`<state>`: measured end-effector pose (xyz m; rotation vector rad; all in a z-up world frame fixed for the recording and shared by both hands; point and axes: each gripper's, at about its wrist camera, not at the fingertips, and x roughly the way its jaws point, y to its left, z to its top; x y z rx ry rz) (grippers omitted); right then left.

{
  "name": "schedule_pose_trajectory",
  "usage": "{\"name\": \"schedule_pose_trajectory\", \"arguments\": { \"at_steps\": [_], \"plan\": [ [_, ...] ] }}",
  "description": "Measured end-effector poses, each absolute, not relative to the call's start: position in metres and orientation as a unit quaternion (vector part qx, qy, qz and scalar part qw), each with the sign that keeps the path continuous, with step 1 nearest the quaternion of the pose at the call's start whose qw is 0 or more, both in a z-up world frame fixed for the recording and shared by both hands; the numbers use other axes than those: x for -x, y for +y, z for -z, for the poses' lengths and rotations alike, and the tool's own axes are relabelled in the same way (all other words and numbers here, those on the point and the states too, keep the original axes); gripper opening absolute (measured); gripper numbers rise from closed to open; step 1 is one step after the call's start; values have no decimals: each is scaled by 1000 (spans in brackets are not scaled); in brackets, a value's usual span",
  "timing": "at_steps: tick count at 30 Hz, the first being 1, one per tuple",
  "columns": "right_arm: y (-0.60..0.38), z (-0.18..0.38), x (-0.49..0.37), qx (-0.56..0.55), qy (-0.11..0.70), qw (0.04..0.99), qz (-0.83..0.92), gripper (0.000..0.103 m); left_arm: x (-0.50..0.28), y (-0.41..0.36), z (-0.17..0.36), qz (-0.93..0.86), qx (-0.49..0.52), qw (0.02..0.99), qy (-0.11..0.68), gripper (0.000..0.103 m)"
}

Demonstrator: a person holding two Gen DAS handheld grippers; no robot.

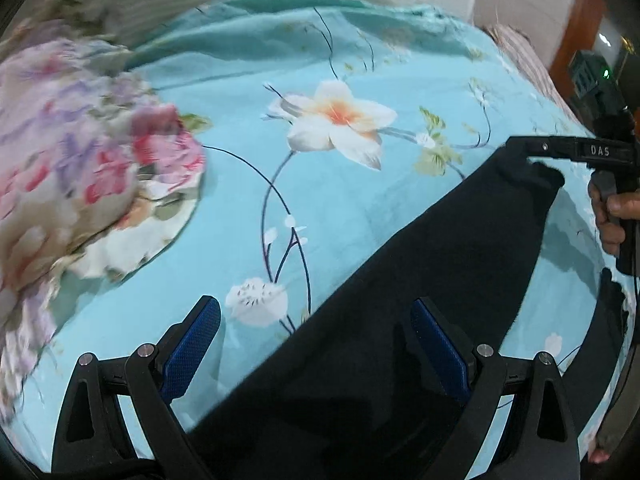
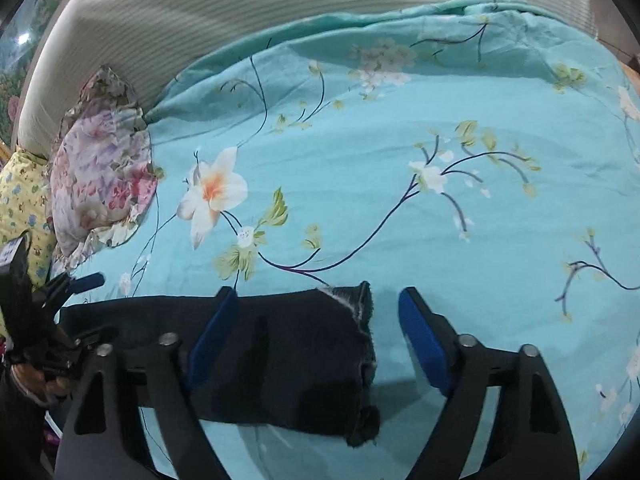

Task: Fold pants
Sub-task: 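Grasp the pant leg cuffs with the right gripper while the left gripper grasps the leg edge, then lift the held pant legs with both grippers and fold them toward the waistband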

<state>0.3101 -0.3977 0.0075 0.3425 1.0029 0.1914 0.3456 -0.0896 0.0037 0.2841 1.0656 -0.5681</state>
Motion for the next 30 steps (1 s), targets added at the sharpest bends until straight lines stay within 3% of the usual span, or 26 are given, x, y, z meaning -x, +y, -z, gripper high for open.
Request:
{"name": "schedule_pose_trajectory", "arguments": {
  "at_steps": [1, 3, 4, 6, 8, 10, 20, 30],
  "plan": [
    [-397, -6, -311, -164, 479, 857, -95, 72, -349, -93, 1, 274, -140, 804, 509, 97],
    [-396, -2, -313, -161, 484, 855, -98, 53, -354, -98, 11, 273, -153, 792, 524, 92],
    [-397, -1, -314, -160, 485, 854, -99, 46, -354, -99, 14, 272, -158, 789, 527, 83],
    [-400, -1, -313, -170, 484, 853, -100, 23, -348, -98, 13, 275, -157, 792, 522, 68],
    [-404, -4, -310, -182, 477, 854, -106, 11, -343, -96, 10, 295, -133, 784, 530, 27],
    [-409, -9, -306, -194, 470, 854, -113, 10, -334, -94, 6, 301, -120, 779, 537, 15],
    [-413, -45, -245, -187, 420, 872, -171, 8, -236, -84, -43, 339, -76, 793, 500, 8],
    [-430, -42, -168, -197, 416, 868, -185, 8, -161, -85, -43, 344, -33, 801, 488, 8]
  ]
}}
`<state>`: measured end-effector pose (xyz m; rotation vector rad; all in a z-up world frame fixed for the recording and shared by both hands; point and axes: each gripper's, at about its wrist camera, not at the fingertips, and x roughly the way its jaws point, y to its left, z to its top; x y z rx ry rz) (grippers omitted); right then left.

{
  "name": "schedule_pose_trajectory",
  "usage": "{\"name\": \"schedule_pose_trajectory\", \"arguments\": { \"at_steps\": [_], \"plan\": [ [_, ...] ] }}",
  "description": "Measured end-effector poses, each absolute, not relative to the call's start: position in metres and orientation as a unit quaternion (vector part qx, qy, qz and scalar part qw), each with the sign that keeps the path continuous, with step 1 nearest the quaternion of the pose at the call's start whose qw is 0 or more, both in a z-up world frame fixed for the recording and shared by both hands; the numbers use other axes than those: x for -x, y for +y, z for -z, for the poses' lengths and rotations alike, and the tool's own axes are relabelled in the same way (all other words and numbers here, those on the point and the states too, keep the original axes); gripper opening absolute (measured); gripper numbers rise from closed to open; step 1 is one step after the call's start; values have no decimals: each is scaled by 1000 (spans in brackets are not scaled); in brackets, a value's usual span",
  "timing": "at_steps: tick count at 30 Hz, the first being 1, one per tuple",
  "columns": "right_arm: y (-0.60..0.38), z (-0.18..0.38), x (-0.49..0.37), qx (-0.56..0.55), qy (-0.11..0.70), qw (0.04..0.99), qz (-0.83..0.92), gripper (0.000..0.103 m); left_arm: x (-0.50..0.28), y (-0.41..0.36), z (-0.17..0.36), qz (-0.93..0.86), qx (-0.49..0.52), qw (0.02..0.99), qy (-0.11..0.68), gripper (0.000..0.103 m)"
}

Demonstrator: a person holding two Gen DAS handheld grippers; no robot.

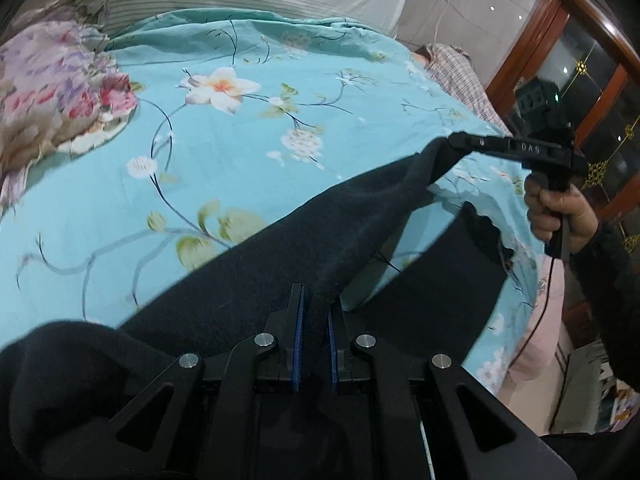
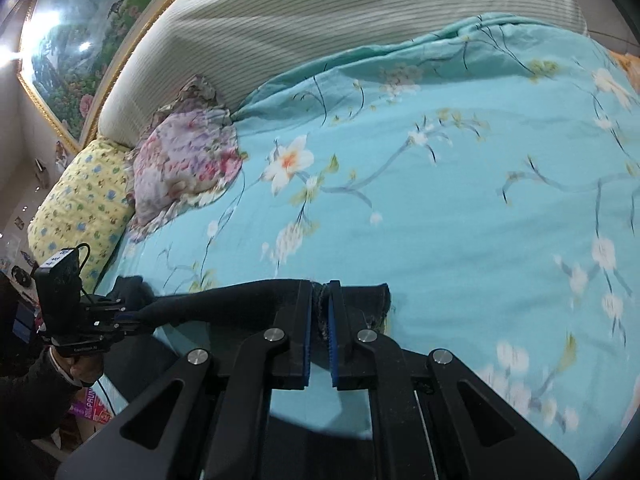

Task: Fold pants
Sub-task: 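Lift the held pant legs with both grippers and fold them toward the waistband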

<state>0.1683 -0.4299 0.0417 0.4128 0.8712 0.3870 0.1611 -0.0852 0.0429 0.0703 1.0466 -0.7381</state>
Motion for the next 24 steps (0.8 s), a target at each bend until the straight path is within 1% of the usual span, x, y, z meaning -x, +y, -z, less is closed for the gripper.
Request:
{"name": "schedule_pose_trajectory", "arguments": {
  "at_steps": [10, 17, 24],
  "plan": [
    [-435, -38, -96, -202, 407, 869, -198, 8, -107, -83, -43, 349, -16, 803, 482, 8],
    [-433, -38, -64, -191, 409, 871, -194, 8, -79, -87, -42, 363, -22, 800, 478, 8],
    [-435, -32, -40, -189, 417, 871, -181, 8, -64, -91, -26, 371, -31, 789, 489, 9]
  ]
}}
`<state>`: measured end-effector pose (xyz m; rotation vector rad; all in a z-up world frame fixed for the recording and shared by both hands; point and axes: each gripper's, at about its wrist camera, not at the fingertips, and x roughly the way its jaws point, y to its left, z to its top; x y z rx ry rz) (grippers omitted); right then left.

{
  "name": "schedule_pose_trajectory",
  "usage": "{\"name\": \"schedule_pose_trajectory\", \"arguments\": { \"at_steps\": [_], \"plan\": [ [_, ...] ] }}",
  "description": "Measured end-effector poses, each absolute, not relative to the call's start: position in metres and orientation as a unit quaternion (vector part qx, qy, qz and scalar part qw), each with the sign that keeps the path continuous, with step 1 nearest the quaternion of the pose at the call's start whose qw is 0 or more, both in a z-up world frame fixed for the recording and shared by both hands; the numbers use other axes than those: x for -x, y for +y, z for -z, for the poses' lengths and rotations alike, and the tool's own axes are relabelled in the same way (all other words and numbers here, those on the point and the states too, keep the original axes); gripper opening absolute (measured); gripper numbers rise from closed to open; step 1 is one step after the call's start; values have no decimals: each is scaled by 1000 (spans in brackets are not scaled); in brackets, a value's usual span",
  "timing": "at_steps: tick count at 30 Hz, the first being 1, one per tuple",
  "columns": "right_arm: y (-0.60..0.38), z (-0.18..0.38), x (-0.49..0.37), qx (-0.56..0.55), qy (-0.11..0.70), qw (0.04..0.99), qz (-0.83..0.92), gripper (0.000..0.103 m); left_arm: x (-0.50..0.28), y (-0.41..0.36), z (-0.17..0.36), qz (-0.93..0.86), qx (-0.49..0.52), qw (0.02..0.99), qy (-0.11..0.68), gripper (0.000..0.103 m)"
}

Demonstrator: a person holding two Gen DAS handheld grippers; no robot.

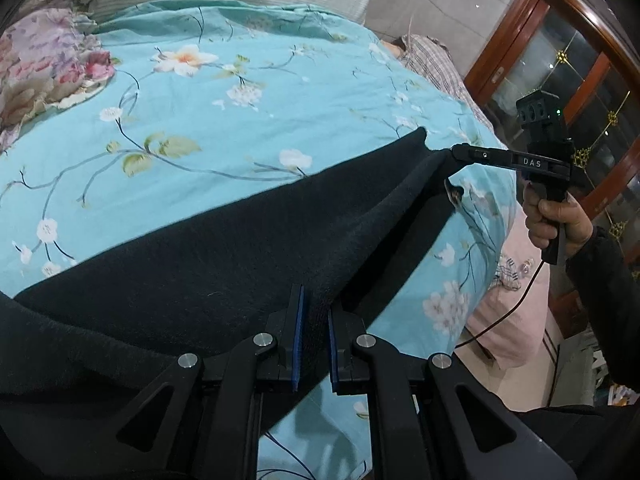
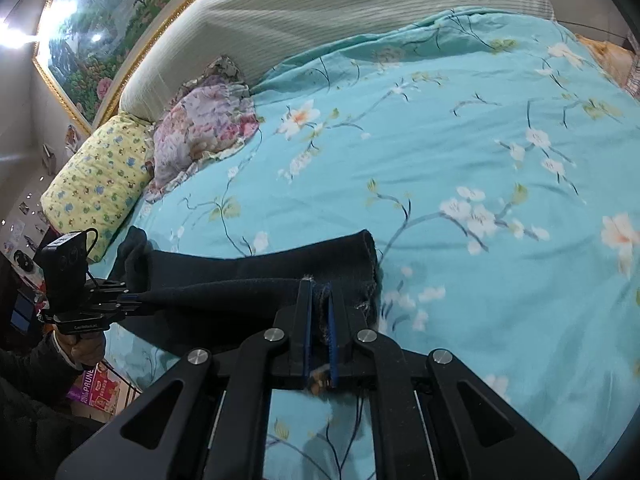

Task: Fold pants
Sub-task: 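Lift the held pant legs with both grippers and fold them toward the waistband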

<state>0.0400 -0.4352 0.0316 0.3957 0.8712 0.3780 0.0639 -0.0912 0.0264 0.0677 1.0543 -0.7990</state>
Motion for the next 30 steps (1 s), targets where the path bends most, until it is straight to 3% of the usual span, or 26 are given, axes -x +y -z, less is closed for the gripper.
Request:
{"name": "schedule_pose_trajectory", "arguments": {
  "at_steps": [4, 8, 10, 12, 14, 22, 30],
  "plan": [
    [-432, -17, -33, -181, 435, 866, -167, 8, -61, -96, -8, 372, -34, 777, 507, 13],
    [-431, -3, -31, -188, 453, 857, -156, 10, -56, -98, 6, 380, -22, 765, 519, 29],
    [-431, -2, -28, -193, 451, 859, -145, 17, -51, -101, 11, 382, -20, 762, 522, 40],
    [-432, -4, -25, -192, 454, 860, -133, 38, -47, -102, 12, 382, -19, 762, 522, 46],
    [-433, -9, -22, -191, 455, 862, -114, 48, -43, -101, 11, 381, -16, 765, 518, 51],
    [-408, -55, -20, -211, 385, 887, -139, 49, -41, -53, -8, 345, 47, 790, 505, 57],
    [-329, -52, -51, -209, 400, 862, -232, 49, -41, 13, -26, 287, 102, 820, 484, 61]
  ]
}}
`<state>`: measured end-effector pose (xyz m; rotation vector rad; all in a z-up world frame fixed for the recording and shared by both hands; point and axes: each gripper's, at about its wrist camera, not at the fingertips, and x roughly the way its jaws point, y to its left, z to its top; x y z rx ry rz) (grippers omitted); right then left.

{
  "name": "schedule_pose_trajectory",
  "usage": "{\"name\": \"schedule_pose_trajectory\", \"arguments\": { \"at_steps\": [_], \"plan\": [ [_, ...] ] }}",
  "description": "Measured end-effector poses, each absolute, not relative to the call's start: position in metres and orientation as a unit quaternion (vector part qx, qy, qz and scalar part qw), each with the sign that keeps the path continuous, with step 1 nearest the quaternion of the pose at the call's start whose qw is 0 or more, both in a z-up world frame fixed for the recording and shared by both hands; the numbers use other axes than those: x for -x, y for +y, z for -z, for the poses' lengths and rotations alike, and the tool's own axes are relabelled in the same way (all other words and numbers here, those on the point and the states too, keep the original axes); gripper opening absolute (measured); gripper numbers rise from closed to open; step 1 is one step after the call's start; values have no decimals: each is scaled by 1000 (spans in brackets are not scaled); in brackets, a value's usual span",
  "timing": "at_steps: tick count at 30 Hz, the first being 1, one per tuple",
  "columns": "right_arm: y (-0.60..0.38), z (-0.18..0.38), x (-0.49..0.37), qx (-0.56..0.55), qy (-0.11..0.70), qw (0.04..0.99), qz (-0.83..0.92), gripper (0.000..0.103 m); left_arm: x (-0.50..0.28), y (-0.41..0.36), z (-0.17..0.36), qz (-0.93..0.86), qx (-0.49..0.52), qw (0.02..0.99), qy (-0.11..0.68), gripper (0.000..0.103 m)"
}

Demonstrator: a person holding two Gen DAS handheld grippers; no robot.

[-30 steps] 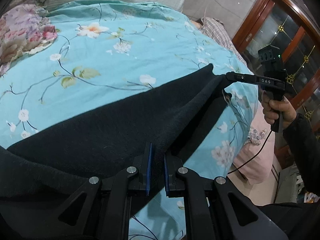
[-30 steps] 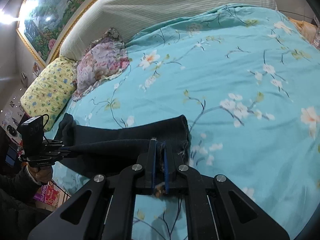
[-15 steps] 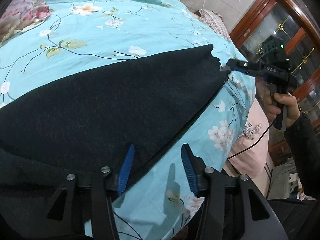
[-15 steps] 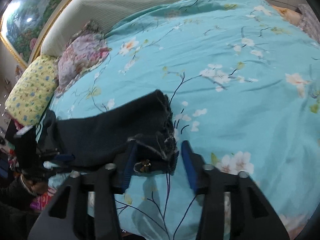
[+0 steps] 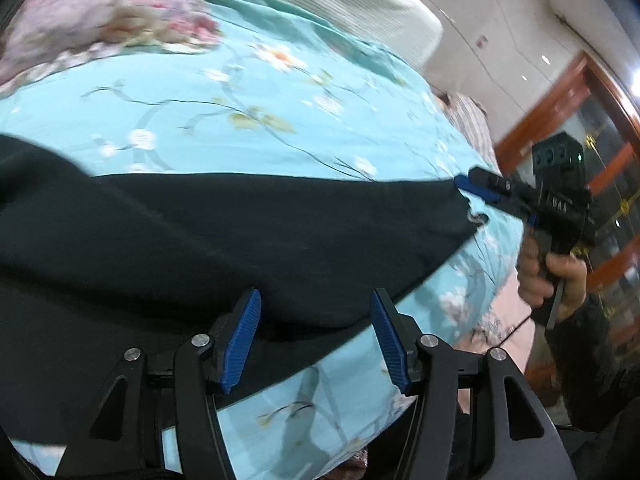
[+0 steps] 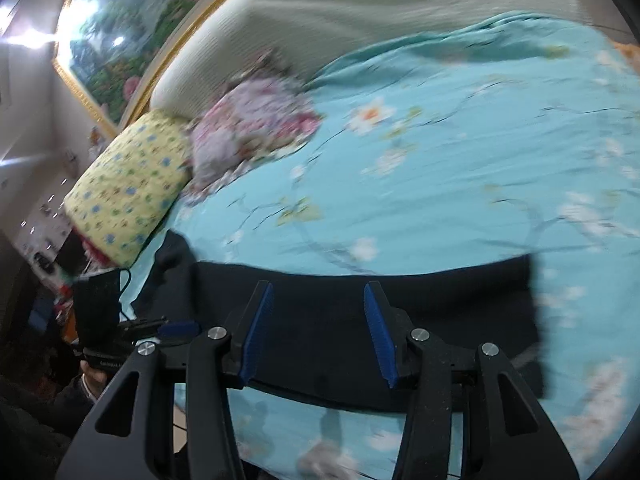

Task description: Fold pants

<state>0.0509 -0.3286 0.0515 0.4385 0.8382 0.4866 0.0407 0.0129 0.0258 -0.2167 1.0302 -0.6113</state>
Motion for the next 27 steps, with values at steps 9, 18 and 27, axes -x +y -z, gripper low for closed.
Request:
{"name": "schedule_pose_trajectory", "arguments": {
  "at_steps": [9, 18, 27],
  "plan": [
    [-239, -36, -73, -205, 426, 824, -312, 49, -45, 87, -33, 213, 143, 847, 465, 63],
    [-160, -20, -87, -185, 461, 786, -368, 49, -66, 166, -53, 142, 145, 876, 437, 69],
    [-119, -12, -101, -167, 484, 764, -393, 49, -104, 217, -59, 94, 123, 883, 443, 75]
  ]
}}
